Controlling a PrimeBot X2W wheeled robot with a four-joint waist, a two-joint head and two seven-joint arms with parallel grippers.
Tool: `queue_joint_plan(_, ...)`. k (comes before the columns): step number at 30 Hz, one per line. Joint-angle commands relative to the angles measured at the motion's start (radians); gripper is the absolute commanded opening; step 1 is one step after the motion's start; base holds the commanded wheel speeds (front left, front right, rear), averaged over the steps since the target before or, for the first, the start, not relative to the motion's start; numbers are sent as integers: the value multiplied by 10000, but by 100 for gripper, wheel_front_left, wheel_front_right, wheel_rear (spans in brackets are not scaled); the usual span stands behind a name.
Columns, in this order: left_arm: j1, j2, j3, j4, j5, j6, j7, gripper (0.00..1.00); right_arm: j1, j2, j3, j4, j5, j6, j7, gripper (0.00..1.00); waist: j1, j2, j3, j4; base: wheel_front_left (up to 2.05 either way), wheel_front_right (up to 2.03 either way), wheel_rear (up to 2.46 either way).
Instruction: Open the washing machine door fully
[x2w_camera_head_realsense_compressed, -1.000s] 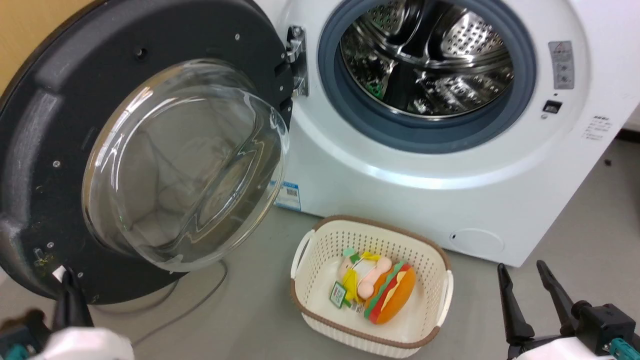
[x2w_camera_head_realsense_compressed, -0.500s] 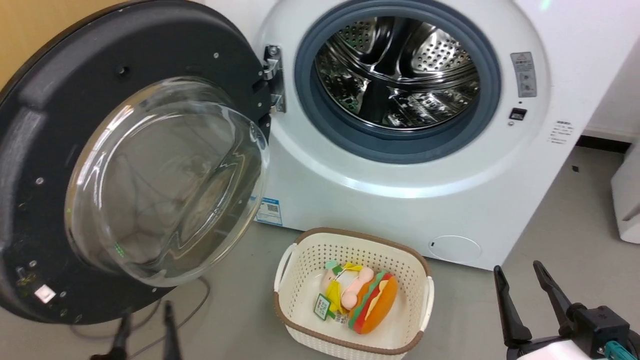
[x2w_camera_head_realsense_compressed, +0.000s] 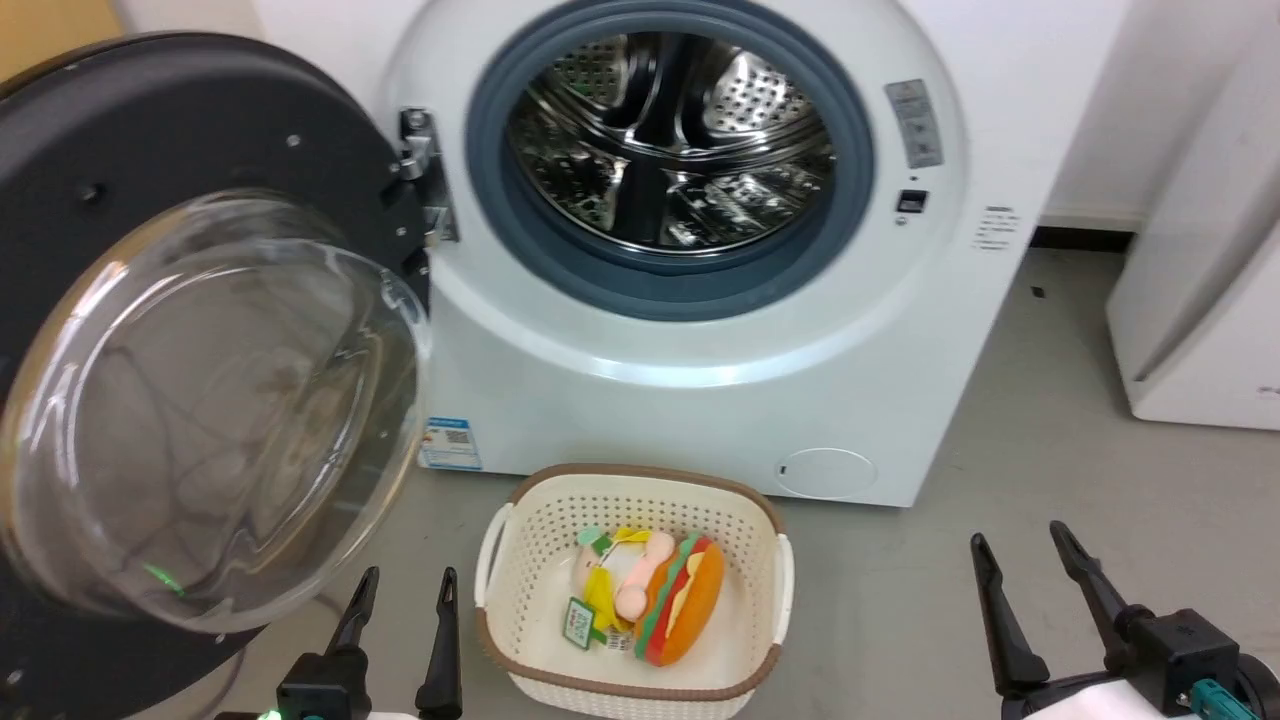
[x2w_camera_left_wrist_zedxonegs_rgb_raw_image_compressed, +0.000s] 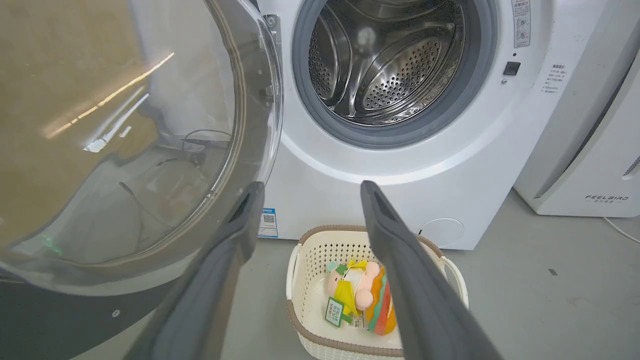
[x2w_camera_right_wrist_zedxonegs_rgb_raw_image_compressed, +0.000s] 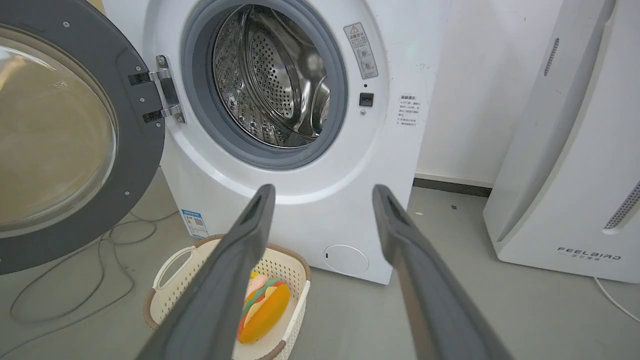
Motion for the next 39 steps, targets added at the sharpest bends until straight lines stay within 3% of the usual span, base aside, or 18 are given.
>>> queue_joint_plan(1,-142,90,-17,68,96,14,-43,100,131,24,35,-12,-57,50,21,100,0,0,25,-256,0,0,0)
queue_joint_plan(24,-261,432,-23,81,94,27,-43,100,250,24,65,247,118,50,-76,100,0,0,65,-820,0,0,0)
queue_joint_plan(25,-158,410,-19,93,72,4,2,0,146,0,52,232,99,0,-32,0,0,0,65,-823,0,0,0)
queue_joint_plan(39,-216,353,61,-107,170,-17,304,0,16,3,64,222,19,-11,119,0,0,0,77,-854,0,0,0)
